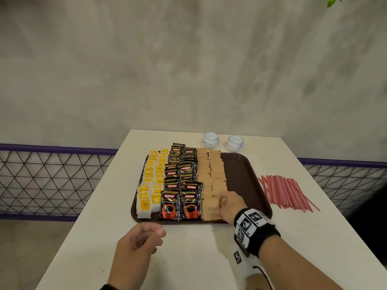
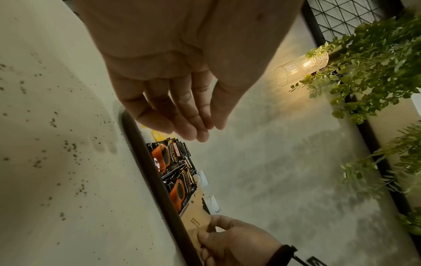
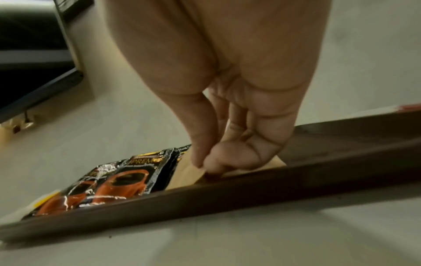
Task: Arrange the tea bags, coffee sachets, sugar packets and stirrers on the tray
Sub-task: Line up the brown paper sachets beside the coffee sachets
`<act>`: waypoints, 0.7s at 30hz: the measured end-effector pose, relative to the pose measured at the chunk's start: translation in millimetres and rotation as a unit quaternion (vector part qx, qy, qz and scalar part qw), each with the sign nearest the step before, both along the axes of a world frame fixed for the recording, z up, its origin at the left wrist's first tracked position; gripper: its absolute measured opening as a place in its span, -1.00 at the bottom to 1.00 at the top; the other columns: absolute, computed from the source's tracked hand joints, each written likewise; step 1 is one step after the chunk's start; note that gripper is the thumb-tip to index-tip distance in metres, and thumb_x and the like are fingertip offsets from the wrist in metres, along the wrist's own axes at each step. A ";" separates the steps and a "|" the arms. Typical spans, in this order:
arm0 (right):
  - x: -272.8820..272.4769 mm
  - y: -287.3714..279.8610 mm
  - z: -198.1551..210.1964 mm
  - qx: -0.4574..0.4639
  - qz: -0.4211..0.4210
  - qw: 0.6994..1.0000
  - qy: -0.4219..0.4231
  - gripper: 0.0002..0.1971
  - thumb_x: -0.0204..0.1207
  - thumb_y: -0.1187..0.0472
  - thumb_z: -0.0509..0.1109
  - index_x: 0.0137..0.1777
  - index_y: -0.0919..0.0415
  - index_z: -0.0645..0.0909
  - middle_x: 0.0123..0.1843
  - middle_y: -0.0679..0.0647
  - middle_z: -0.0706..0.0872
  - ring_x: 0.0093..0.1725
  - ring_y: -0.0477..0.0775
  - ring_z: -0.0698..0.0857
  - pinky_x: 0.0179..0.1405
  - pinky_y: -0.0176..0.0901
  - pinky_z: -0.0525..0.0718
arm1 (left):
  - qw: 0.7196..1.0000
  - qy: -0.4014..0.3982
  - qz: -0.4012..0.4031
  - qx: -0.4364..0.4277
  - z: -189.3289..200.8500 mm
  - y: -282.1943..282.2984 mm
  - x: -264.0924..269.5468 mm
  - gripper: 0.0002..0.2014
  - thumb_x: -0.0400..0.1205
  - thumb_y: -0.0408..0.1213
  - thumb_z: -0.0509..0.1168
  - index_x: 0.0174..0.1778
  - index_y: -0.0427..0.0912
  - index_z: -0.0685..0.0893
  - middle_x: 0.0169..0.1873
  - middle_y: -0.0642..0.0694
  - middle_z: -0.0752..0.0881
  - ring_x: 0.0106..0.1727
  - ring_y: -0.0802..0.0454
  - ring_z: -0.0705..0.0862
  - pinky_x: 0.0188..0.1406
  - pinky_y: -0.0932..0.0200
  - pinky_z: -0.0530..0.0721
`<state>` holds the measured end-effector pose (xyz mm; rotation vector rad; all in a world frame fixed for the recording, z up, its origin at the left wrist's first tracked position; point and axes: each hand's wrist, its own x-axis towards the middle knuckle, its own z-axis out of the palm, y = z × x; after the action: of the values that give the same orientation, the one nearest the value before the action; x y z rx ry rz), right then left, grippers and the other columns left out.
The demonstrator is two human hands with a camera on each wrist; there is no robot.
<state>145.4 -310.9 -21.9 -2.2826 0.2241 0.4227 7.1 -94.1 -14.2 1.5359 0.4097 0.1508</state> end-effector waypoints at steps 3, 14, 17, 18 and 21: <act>2.3 3.7 0.8 -0.065 0.022 0.998 -0.002 -0.60 0.38 0.35 0.54 0.20 0.12 0.60 0.06 0.05 0.65 0.03 0.09 0.69 0.04 -0.17 0.67 | 1.000 -0.005 -0.014 0.003 0.2 -0.3 1.1 -0.94 0.51 -0.42 0.42 -0.27 -0.24 0.75 -0.32 -0.22 0.81 -0.26 -0.07 0.68 -0.20 0.07 0.63; -57.0 -61.5 50.1 -0.036 -0.009 0.994 -0.105 -0.45 0.46 0.17 0.53 0.41 0.08 0.41 -0.14 0.00 0.67 -0.10 -0.04 0.63 -0.12 -0.23 0.49 | 0.977 -0.008 -0.154 0.145 -2.2 -42.2 4.3 -0.93 0.50 -0.21 0.46 -0.18 -0.07 0.71 -0.25 -0.01 0.75 -0.20 0.06 0.67 -0.14 0.19 0.57; -99.9 -114.2 59.9 -0.090 0.015 0.994 -0.067 -0.52 0.45 0.03 0.52 0.33 0.02 0.47 -0.09 -0.02 0.68 -0.12 -0.08 0.65 -0.11 -0.18 0.50 | 0.922 0.025 -0.287 0.260 -2.6 -85.1 -8.0 -0.74 0.47 -0.03 0.46 0.03 0.05 0.64 -0.04 0.16 0.67 -0.04 0.18 0.63 -0.15 0.34 0.53; -116.3 -130.1 61.0 -0.119 0.026 0.991 -0.051 -0.53 0.45 -0.01 0.52 0.31 0.00 0.47 -0.09 -0.06 0.67 -0.15 -0.11 0.64 -0.12 -0.19 0.51 | 0.889 0.030 -0.336 0.310 -3.3 -99.8 -12.4 -0.63 0.46 0.05 0.44 0.15 0.09 0.59 0.05 0.19 0.63 0.02 0.22 0.59 -0.11 0.36 0.51; -159.7 -165.5 50.0 -0.174 0.047 0.984 -0.001 -0.49 0.41 -0.08 0.53 0.32 -0.03 0.47 -0.03 -0.11 0.65 -0.22 -0.20 0.58 -0.14 -0.26 0.49 | 0.804 0.012 -0.412 0.429 -4.4 -135.7 -20.9 -0.31 0.42 0.18 0.41 0.43 0.08 0.38 0.31 0.15 0.49 0.29 0.14 0.45 0.26 0.23 0.47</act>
<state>-14.3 -476.4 28.1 -2.6451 0.2012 0.4578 -13.9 -229.9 -18.6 2.4780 -0.4192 -0.4337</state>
